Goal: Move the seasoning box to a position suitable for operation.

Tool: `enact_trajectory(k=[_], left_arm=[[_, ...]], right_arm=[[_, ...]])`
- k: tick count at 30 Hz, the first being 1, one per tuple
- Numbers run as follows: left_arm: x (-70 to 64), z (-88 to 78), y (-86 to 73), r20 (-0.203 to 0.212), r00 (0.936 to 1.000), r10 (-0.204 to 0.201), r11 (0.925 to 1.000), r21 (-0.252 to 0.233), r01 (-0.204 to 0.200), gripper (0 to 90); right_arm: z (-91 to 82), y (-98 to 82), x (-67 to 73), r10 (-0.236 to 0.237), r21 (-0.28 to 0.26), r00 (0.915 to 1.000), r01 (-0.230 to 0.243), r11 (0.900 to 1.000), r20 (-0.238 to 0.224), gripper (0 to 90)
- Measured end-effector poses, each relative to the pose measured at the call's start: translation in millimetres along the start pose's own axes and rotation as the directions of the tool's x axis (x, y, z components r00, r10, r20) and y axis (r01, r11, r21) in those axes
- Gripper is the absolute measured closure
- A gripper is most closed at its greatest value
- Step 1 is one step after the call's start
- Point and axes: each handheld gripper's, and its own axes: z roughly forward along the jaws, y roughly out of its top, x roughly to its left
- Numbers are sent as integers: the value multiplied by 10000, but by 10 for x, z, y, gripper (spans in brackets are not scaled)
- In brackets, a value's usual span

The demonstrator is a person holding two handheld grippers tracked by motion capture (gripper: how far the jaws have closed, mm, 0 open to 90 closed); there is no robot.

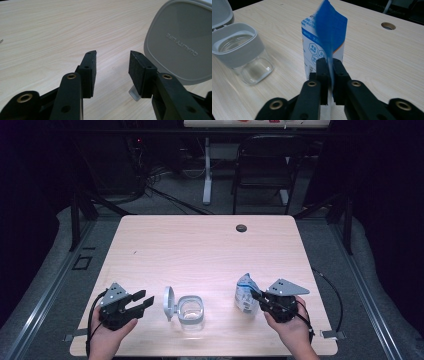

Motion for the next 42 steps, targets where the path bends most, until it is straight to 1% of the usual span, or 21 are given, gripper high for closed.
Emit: enact_trajectory(k=[2, 3, 5, 6, 13, 15, 17, 20, 21, 22, 24, 26, 28, 29, 30, 31, 37, 39, 42], left_arm=[[-1, -2, 1, -7, 10000, -16, 10000, -13, 16, 584], [-1, -3, 1, -4, 10000, -5, 10000, -6, 5, 584], [0, -1, 0, -4, 10000, -25, 10000, -1, 25, 584], [2, 0, 0, -7, 10000, 0, 10000, 2, 0, 584], [4, 8, -6, -19, 10000, -51, 10000, -26, 51, 584], [5, 7, -6, -21, 10000, -56, 10000, -10, 56, 584], [5, 7, -6, -20, 10000, -56, 10000, -13, 56, 583], [5, 8, -7, -19, 10000, -58, 10000, -12, 58, 583], [5, 8, -7, -18, 10000, -61, 10000, -12, 61, 583], [6, 8, -8, -20, 10000, -60, 10000, -14, 60, 583], [6, 8, -8, -16, 10000, -73, 10000, -11, 73, 582], [8, 7, -8, -14, 10000, -70, 10000, -9, 70, 582], [11, 7, -8, -13, 10000, -50, 10000, -1, 50, 582], [11, 8, -9, -2, 10000, -60, 10000, -17, 60, 582], [12, 7, -9, -3, 10000, -60, 10000, -11, 60, 583], [13, 6, -9, 3, 10000, -65, 10000, -13, 65, 582], [11, 8, -9, -6, 10000, -56, 10000, -15, 56, 582], [12, 5, -8, -3, 10000, -57, 10000, -14, 57, 582], [14, 2, -7, -6, 10000, -47, 10000, -18, 47, 582]], right_arm=[[9, -12, 3, 107, -99, 9999, -107, 9999, -48, 819], [12, -23, 1, 55, -70, 10000, -55, 10000, -64, 802], [21, -43, 5, 122, -100, 9999, -122, 9999, -56, 776], [27, -58, 2, 105, -91, 9999, -105, 9999, -42, 756], [70, -138, -13, 424, -253, 9991, -424, 9988, -10, 608], [83, -160, -16, 516, -239, 9987, -517, 9984, -52, 563], [92, -183, -24, 557, -127, 9984, -558, 9984, -55, 538], [119, -230, -33, 829, -186, 9964, -832, 9964, -163, 523], [121, -240, -40, 820, -92, 9965, -822, 9966, -176, 519], [131, -253, -37, 899, -149, 9958, -902, 9958, -192, 517], [142, -272, -44, 907, -61, 9956, -909, 9958, -238, 513], [160, -290, -48, 1058, -65, 9939, -1061, 9943, -317, 500], [173, -307, -59, 1050, -48, 9939, -1052, 9944, -327, 489], [184, -317, -58, 1173, -51, 9924, -1175, 9931, -370, 482], [189, -323, -56, 1226, 2, 9920, -1226, 9925, -307, 471], [196, -332, -60, 1190, 52, 9924, -1188, 9929, -302, 471], [245, -385, -63, 1352, 114, 9900, -1349, 9908, -406, 480], [261, -399, -61, 1508, 139, 9876, -1504, 9885, -446, 478], [284, -417, -66, 1537, 221, 9869, -1528, 9880, -481, 469]])
